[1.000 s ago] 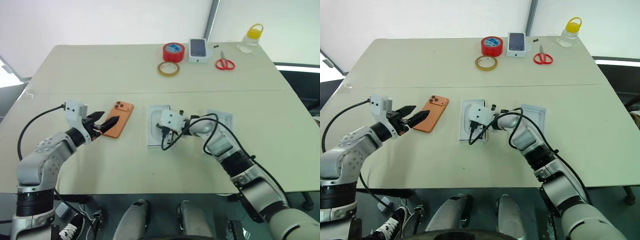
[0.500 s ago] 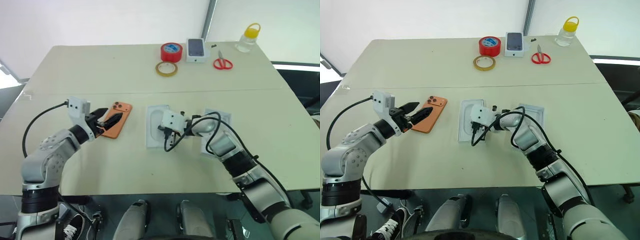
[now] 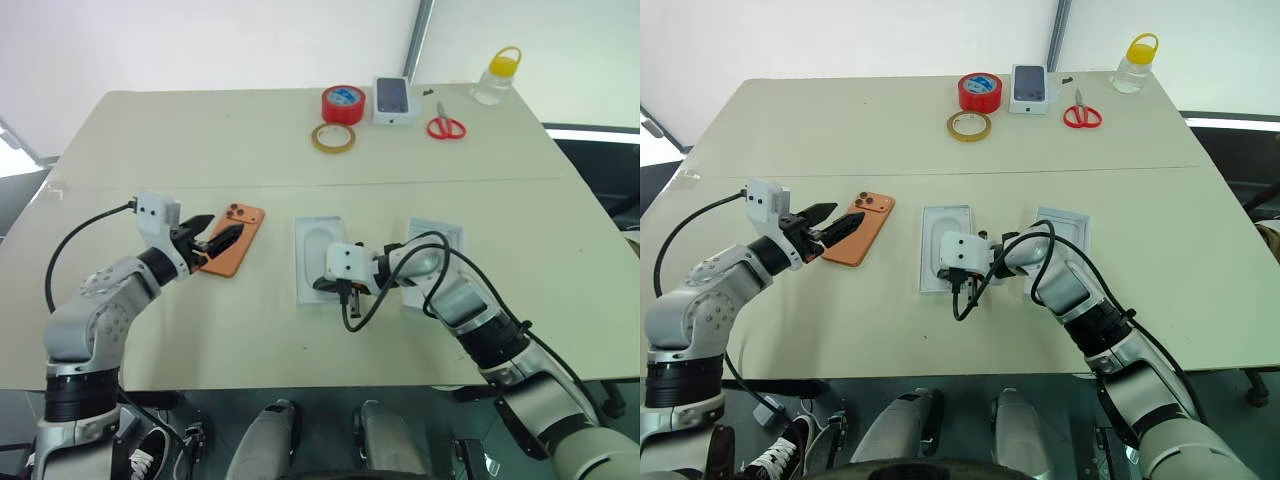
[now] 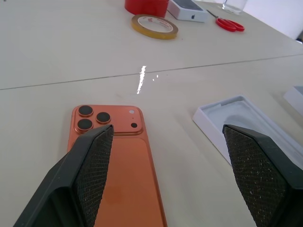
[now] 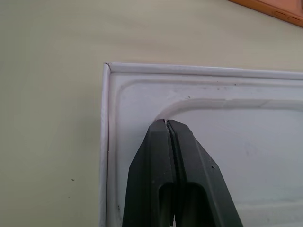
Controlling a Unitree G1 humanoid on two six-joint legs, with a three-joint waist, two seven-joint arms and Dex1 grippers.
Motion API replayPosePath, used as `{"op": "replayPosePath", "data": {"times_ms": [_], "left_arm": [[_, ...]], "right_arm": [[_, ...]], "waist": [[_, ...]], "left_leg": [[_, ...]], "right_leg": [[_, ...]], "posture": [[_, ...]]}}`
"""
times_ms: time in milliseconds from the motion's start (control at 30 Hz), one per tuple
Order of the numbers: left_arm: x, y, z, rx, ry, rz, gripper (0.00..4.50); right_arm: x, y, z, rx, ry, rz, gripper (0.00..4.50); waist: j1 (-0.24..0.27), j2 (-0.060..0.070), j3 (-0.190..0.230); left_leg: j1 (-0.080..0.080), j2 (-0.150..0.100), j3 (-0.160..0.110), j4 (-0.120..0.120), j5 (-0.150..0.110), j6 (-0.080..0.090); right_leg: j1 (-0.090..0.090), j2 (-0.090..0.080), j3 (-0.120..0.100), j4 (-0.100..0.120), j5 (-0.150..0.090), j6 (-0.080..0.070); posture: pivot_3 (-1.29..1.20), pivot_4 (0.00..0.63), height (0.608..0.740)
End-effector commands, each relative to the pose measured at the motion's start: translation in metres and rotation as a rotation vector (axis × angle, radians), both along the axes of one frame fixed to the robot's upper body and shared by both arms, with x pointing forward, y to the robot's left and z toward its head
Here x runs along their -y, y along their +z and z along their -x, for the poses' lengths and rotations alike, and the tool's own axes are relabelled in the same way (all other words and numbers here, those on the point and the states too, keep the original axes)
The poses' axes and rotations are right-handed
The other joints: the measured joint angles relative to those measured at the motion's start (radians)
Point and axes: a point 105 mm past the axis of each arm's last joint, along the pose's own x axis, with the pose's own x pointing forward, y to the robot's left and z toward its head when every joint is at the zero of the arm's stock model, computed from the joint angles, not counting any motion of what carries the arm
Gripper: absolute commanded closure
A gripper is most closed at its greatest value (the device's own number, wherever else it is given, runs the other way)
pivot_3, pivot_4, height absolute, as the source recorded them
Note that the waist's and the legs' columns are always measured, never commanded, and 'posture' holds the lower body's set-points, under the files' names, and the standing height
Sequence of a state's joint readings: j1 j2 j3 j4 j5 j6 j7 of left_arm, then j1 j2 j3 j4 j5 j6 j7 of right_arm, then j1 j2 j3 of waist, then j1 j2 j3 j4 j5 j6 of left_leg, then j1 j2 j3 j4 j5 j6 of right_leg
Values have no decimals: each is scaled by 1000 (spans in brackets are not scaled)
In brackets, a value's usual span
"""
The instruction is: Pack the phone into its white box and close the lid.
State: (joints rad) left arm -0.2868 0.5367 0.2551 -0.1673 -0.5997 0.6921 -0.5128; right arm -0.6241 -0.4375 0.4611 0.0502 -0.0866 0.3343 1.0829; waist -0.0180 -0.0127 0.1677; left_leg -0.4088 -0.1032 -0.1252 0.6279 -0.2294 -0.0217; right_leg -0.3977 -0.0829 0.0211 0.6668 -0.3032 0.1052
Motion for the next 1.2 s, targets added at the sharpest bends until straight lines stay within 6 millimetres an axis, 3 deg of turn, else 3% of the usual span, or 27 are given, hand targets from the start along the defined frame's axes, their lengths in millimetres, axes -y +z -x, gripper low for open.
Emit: {"op": "replayPosePath", "data": {"times_ms": [33, 133, 267, 367, 500, 633, 767, 867, 1000, 1100, 1200], "left_arm": [[1, 13, -2, 58, 7, -5, 626], [0, 12, -1, 58, 13, -1, 626], [-7, 8, -1, 19, 39, 4, 626], [-26, 4, -6, -46, 106, 26, 626], [-57, 6, -15, -104, 176, 107, 626], [-75, -4, -19, -202, 162, 180, 626], [-78, -15, -23, -323, 85, 268, 626], [-73, -23, -24, -409, -1, 318, 626], [-56, -34, -22, -517, -114, 351, 626], [-50, -51, -22, -584, -132, 310, 626], [-48, -68, -18, -645, -149, 271, 626]], "right_arm": [[-9, 21, -19, 99, -54, -75, 4455], [-14, 33, -33, 96, -136, -155, 4455], [-13, 52, -58, 220, -216, -205, 4455], [-13, 60, -74, 263, -291, -235, 4455], [-37, 75, -75, 294, -272, -312, 4455], [-66, 70, -71, 297, -238, -274, 4455], [-92, 57, -66, 214, -209, -226, 4455], [-107, 38, -62, 156, -194, -110, 4455], [-125, 27, -46, 48, -140, -89, 4455], [-126, 15, -45, 28, -154, -16, 4455], [-132, 17, -44, -23, -170, -34, 4455]], "waist": [[-1, 0, 0], [0, 0, 0], [1, 0, 0], [-2, 0, 0], [-7, 0, 0], [-19, 0, 0], [-27, 0, 0], [-28, 0, 0], [-30, 0, 0], [-29, 0, 0], [-28, 0, -1]], "left_leg": [[0, 0, 0, 0, 0, -1], [0, 0, 0, 0, 2, -4], [0, 0, 0, 0, 2, -4], [0, 0, 0, 0, 2, -4], [0, 0, 0, -1, 3, -5], [0, 1, 0, -2, 4, -6], [0, 1, 0, -1, 4, -6], [0, 0, 0, -1, 4, -6], [0, 0, -1, -1, 4, -7], [0, 0, -1, -1, 4, -7], [0, -1, -1, 0, 5, -7]], "right_leg": [[0, 0, 0, 0, 0, 0], [0, 0, 0, 0, 0, 0], [0, 0, 0, 0, 0, 0], [-1, 0, 0, 0, 0, 0], [-3, 1, 0, 2, 0, -1], [-7, 1, 0, 3, 0, -1], [-7, 1, 0, 4, 0, -1], [-8, 2, 0, 5, 0, -1], [-9, 2, 0, 6, 0, -1], [-10, 2, 0, 8, 0, -1], [-10, 2, 0, 10, 0, -1]], "posture": [[0, 150, 740], [0, 150, 740], [0, 150, 740], [0, 150, 740], [0, 150, 740], [0, 150, 740], [0, 150, 740], [0, 150, 740], [0, 150, 740], [0, 150, 740], [0, 150, 740]]}}
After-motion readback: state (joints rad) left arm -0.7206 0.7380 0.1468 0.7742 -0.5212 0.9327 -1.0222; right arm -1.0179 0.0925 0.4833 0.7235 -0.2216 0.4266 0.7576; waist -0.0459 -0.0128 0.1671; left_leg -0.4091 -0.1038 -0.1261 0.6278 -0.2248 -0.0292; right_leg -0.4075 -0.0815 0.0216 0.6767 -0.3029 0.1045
